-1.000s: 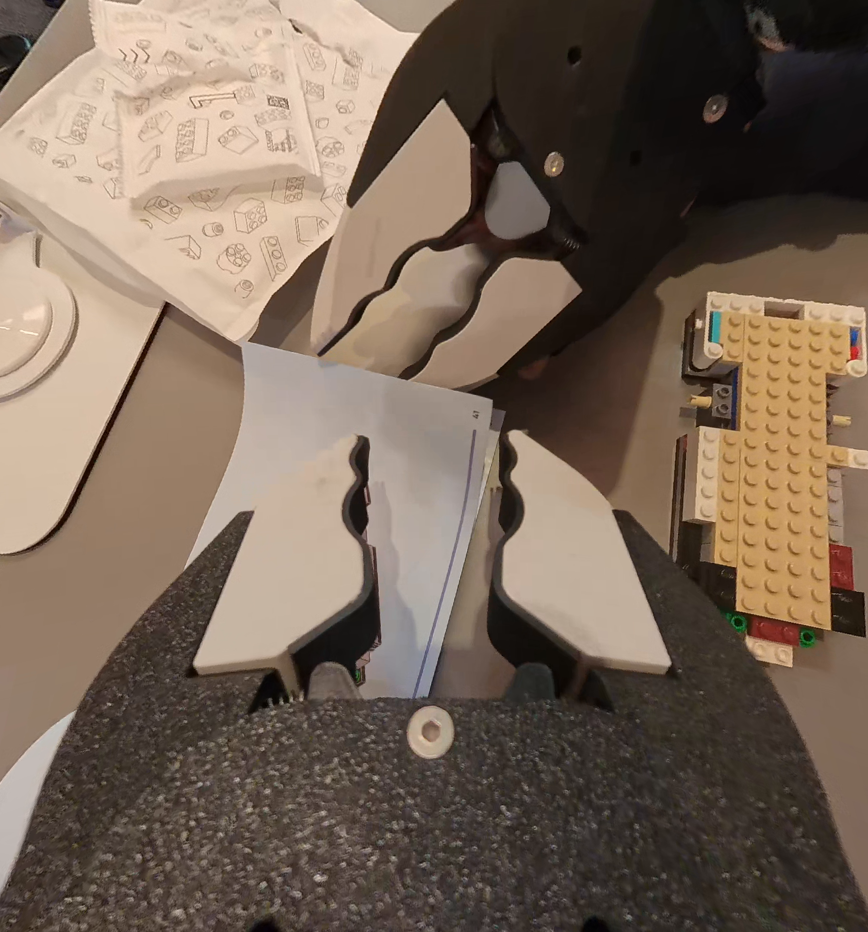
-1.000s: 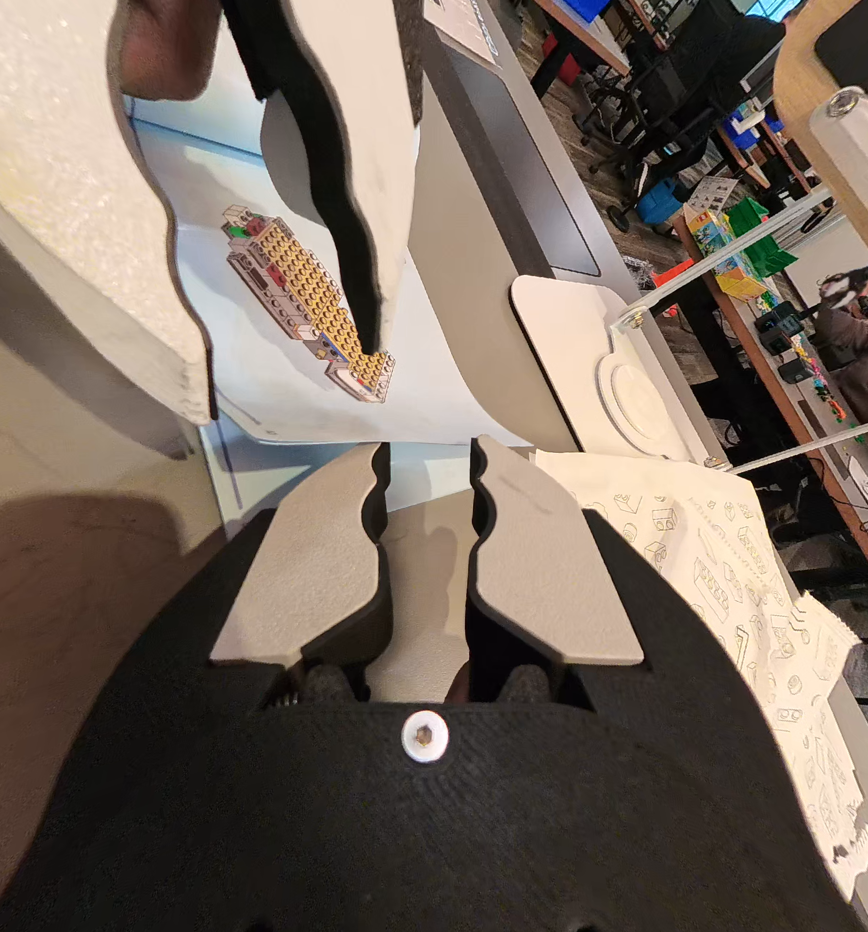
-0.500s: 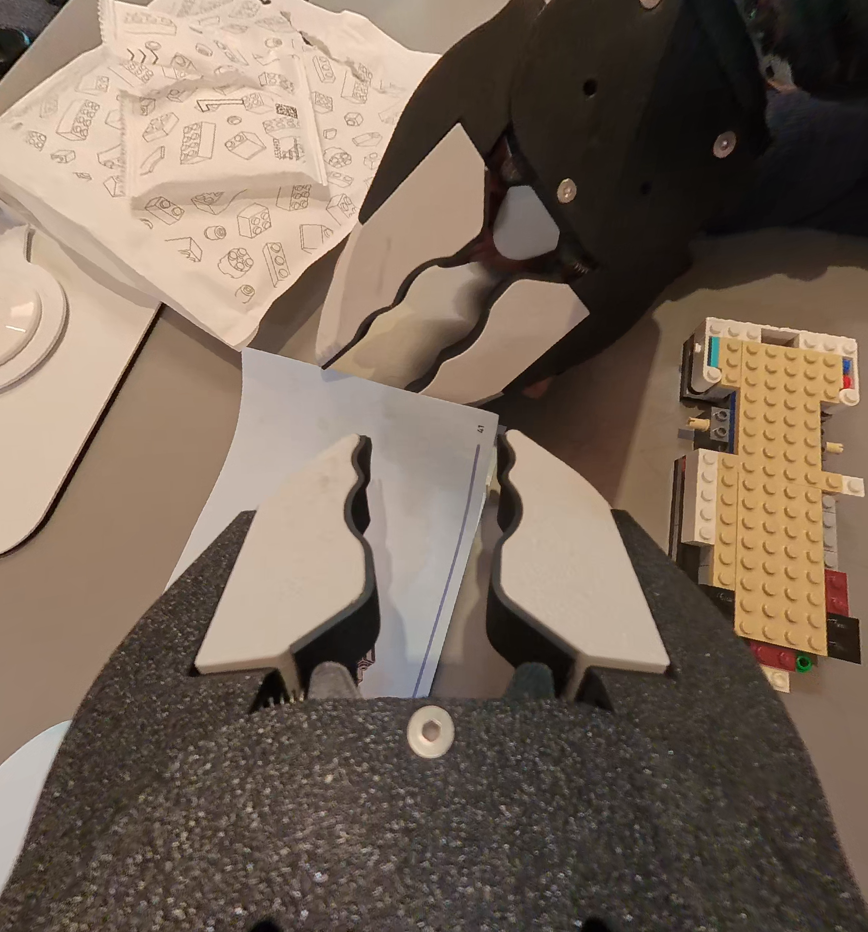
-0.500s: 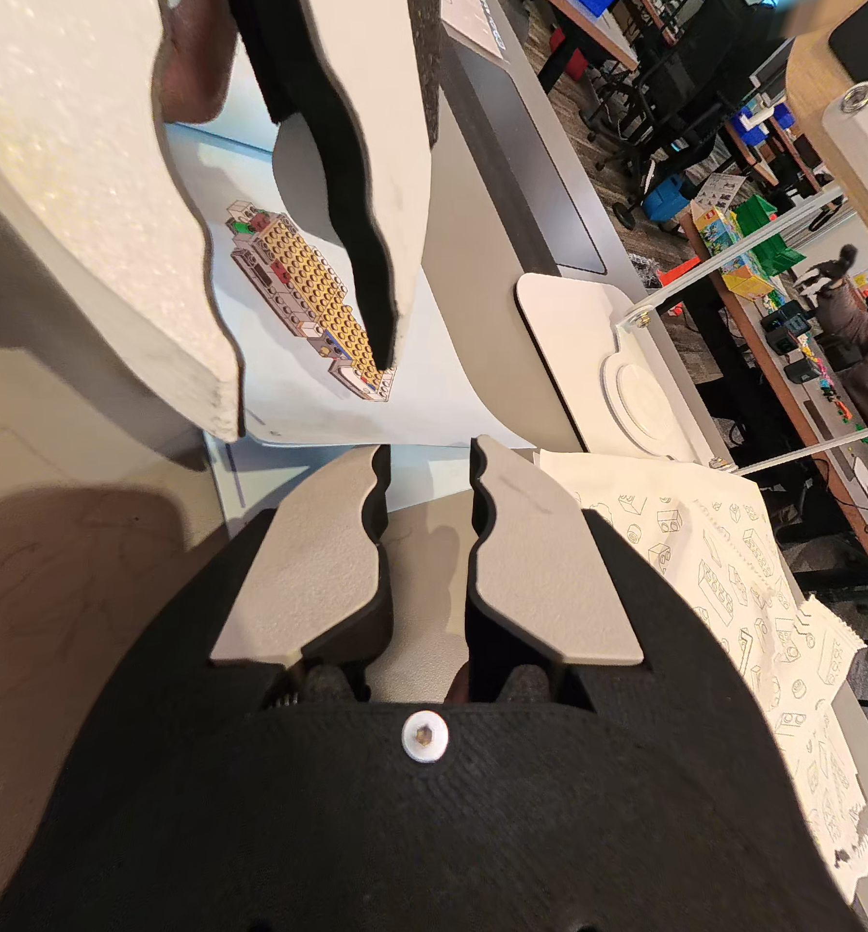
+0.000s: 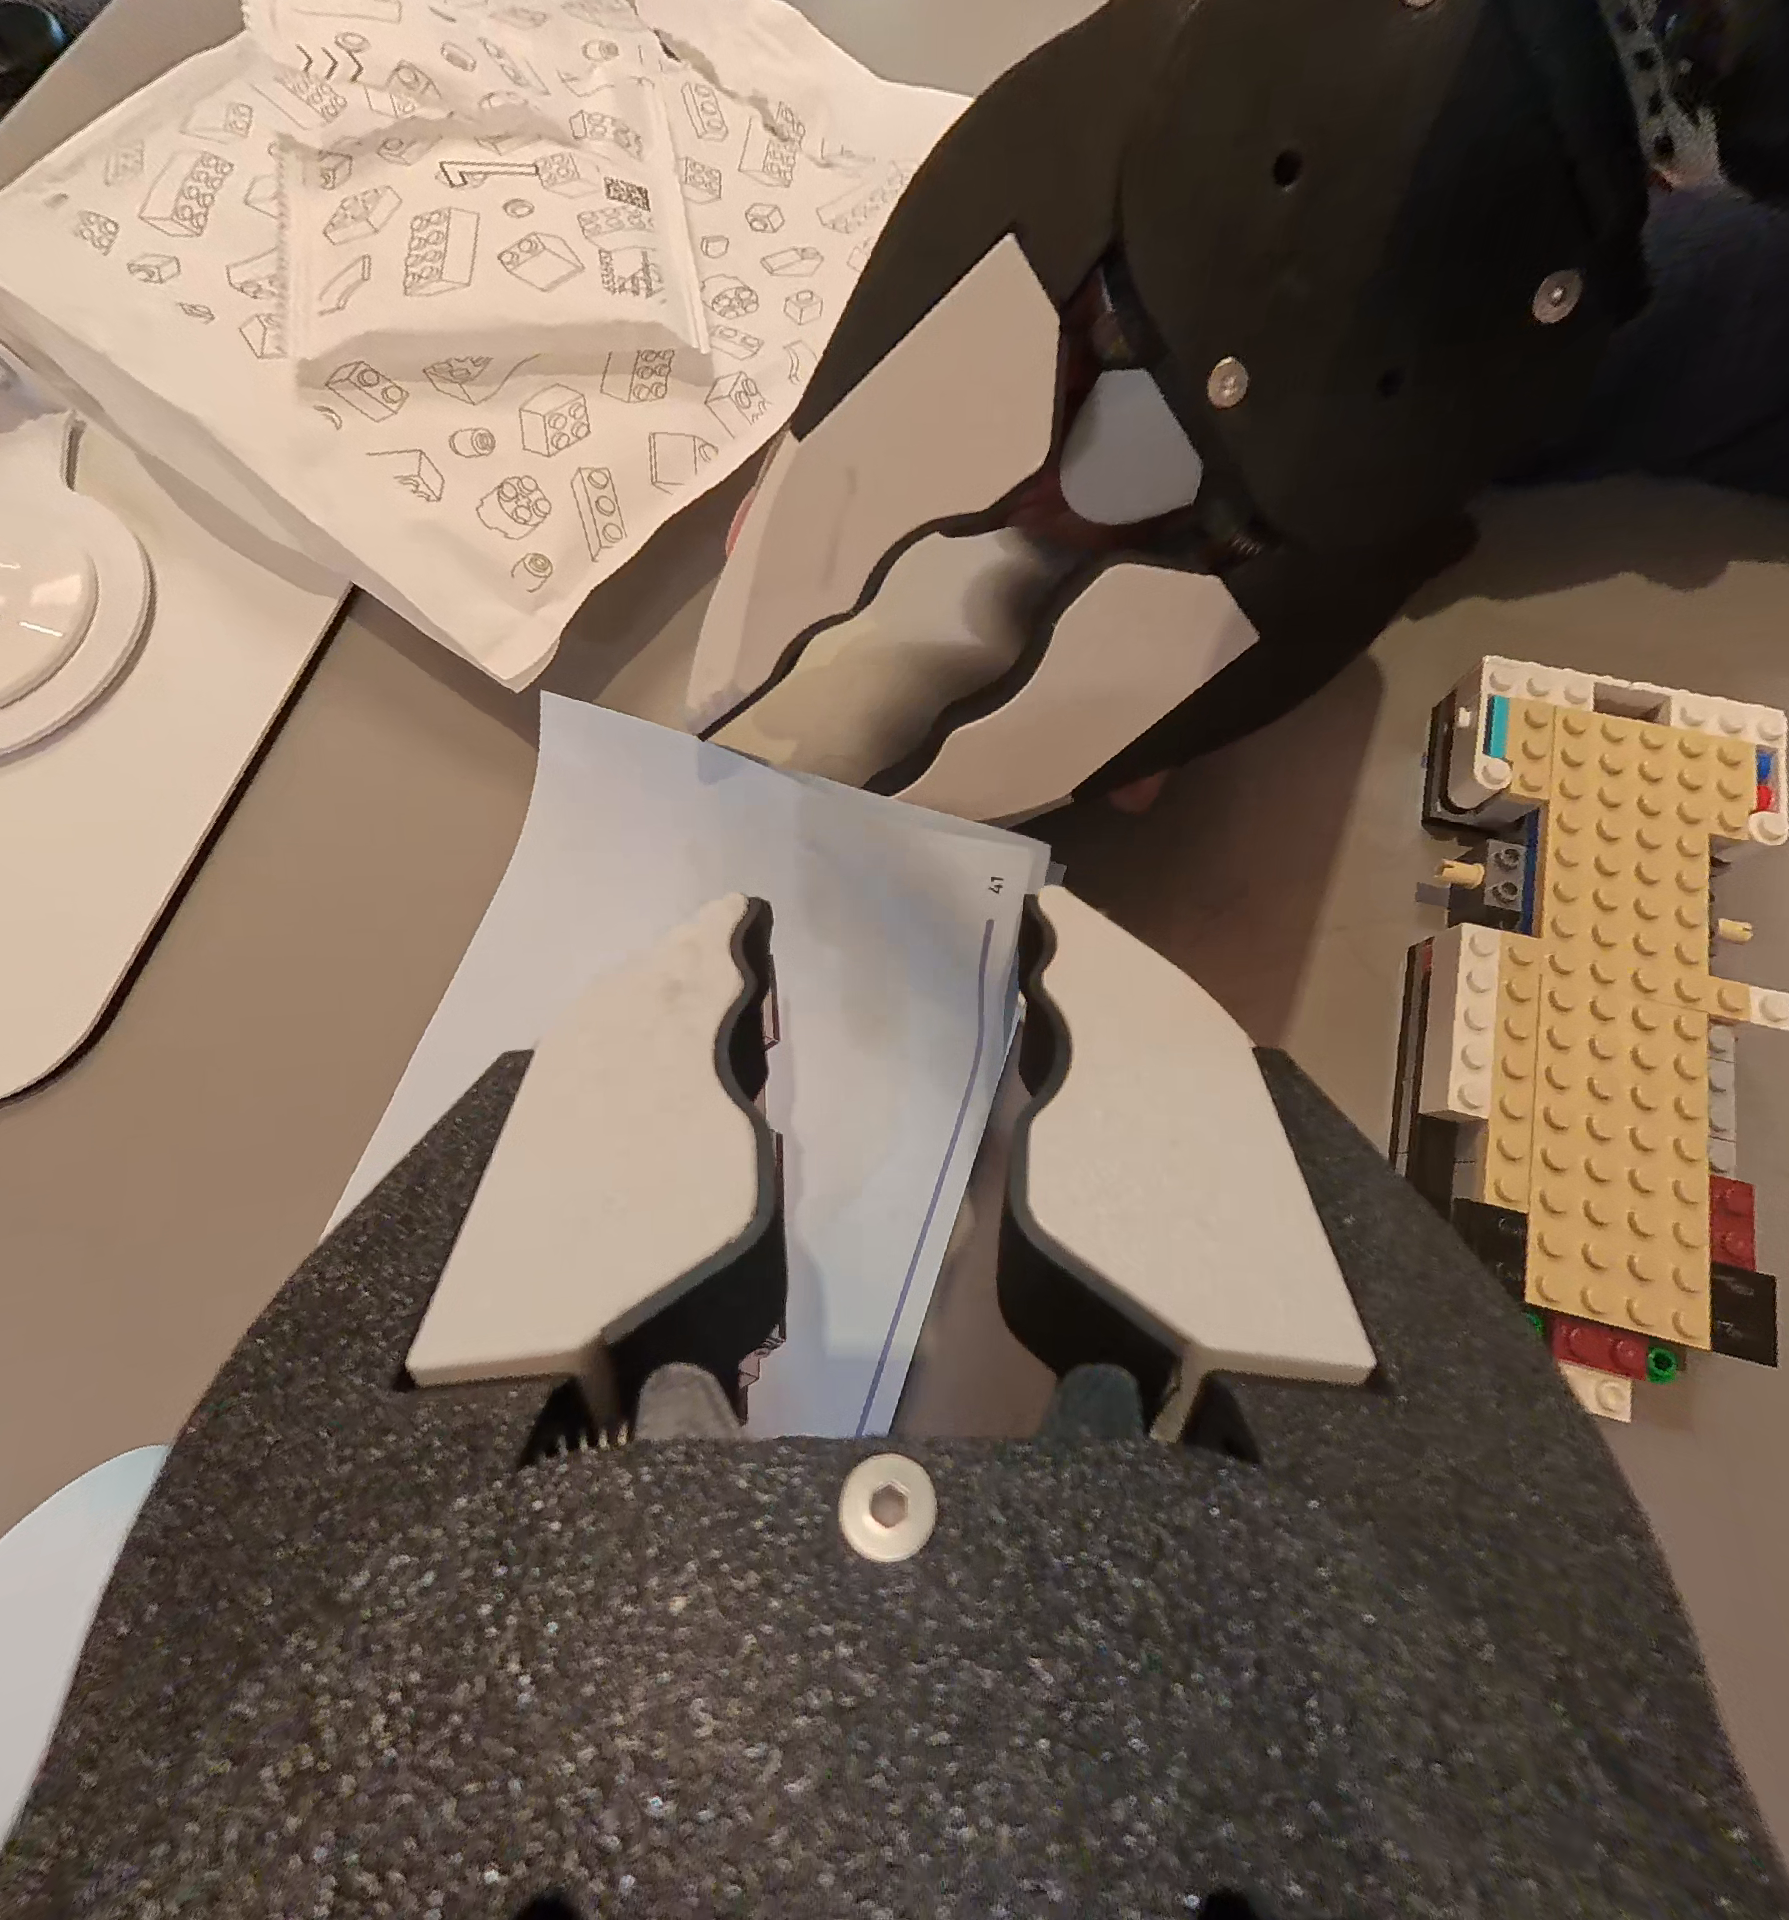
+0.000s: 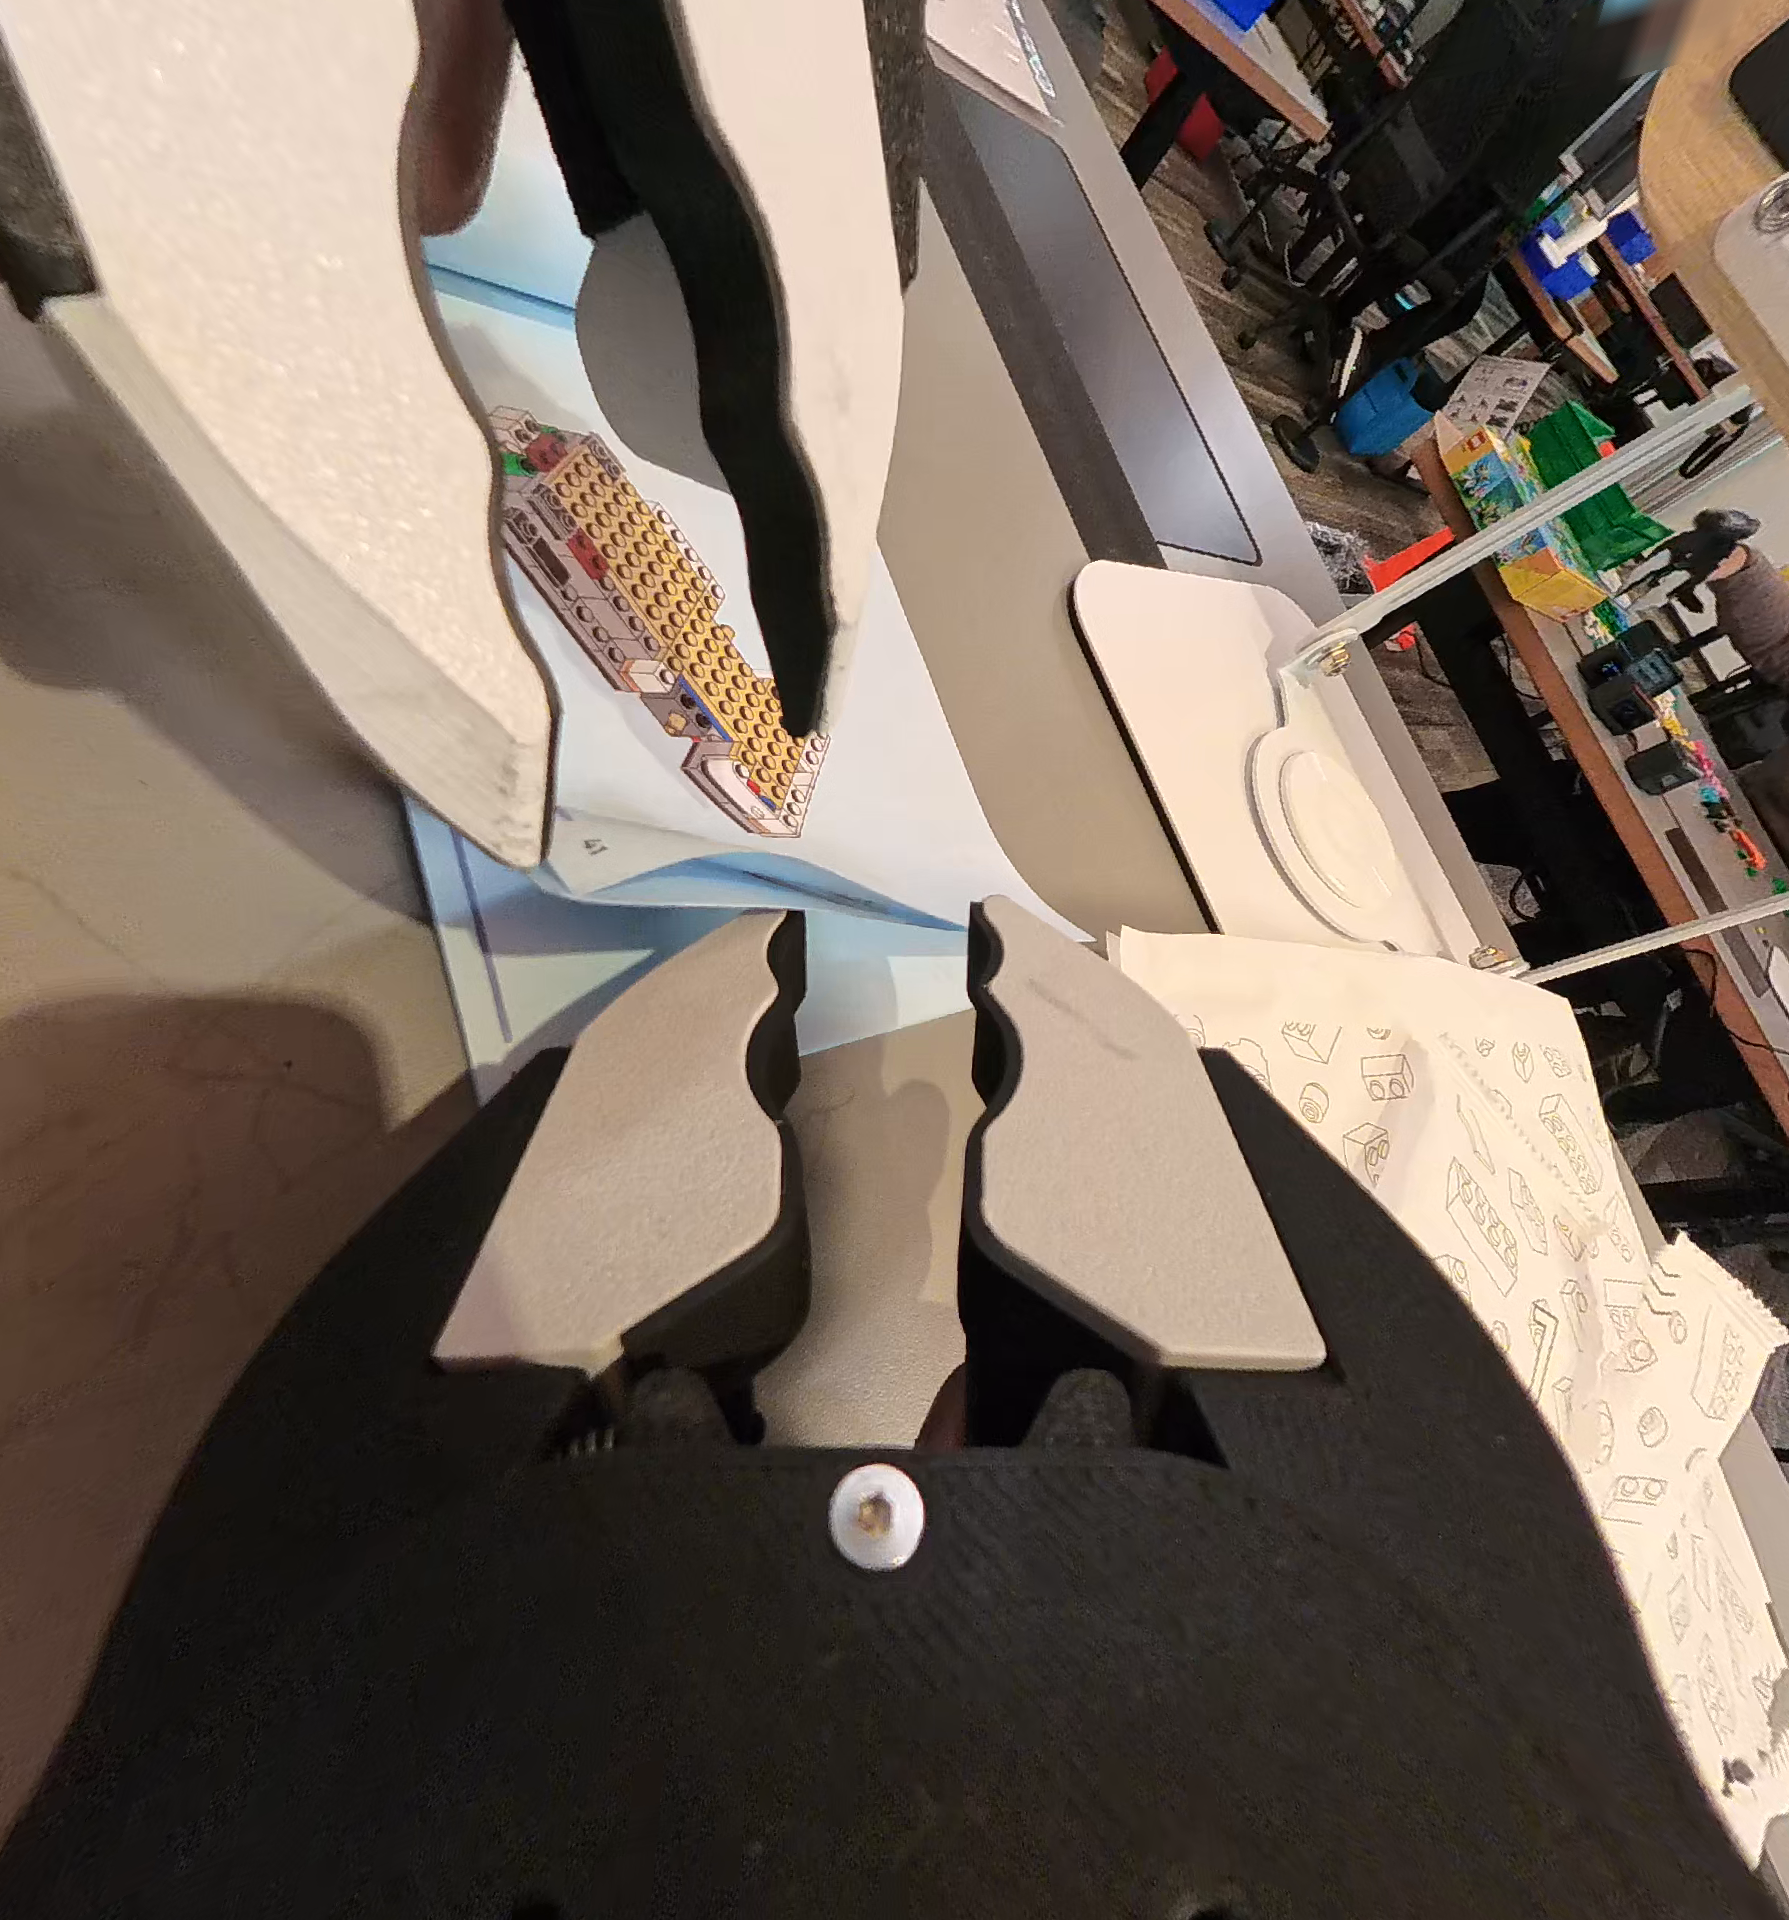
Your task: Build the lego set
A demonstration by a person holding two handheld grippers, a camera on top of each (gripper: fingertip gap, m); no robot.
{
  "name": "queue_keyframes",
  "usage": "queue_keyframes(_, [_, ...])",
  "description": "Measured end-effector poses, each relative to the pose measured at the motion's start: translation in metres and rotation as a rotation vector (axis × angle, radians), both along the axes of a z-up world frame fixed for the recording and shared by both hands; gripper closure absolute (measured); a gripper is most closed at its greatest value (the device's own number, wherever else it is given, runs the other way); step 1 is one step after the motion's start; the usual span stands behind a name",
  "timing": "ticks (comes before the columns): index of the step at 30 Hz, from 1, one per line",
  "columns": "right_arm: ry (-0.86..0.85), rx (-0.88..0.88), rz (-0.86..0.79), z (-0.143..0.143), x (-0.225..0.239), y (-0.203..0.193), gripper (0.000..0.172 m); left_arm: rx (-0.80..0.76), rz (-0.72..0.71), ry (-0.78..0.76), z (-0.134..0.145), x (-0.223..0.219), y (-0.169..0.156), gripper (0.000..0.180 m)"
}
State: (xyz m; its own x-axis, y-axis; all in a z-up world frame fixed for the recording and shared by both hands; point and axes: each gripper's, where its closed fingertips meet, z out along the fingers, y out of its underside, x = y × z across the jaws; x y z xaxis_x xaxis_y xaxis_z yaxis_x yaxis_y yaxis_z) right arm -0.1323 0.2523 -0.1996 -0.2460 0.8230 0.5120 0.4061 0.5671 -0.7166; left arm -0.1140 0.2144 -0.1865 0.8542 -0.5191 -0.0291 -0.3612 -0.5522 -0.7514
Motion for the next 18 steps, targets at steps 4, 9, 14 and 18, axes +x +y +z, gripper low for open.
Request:
queue_keyframes(4, [-0.002, 0.002, 0.003, 0.0, 0.0, 0.0, 0.142, -0.008, 0.001, 0.001, 0.0, -0.002, -0.001, 0.135])
queue_keyframes(9, [-0.024, 0.024, 0.005, -0.005, 0.002, 0.001, 0.143, -0.015, 0.009, -0.001, -0.001, -0.005, -0.002, 0.135])
queue_keyframes(14, [-0.043, 0.036, -0.006, -0.008, 0.006, 0.008, 0.143, -0.025, 0.031, 0.01, -0.003, -0.009, -0.001, 0.138])
queue_keyframes(18, [-0.057, 0.016, -0.023, -0.009, 0.01, 0.016, 0.143, -0.041, 0.049, 0.017, -0.006, -0.012, -0.002, 0.14])
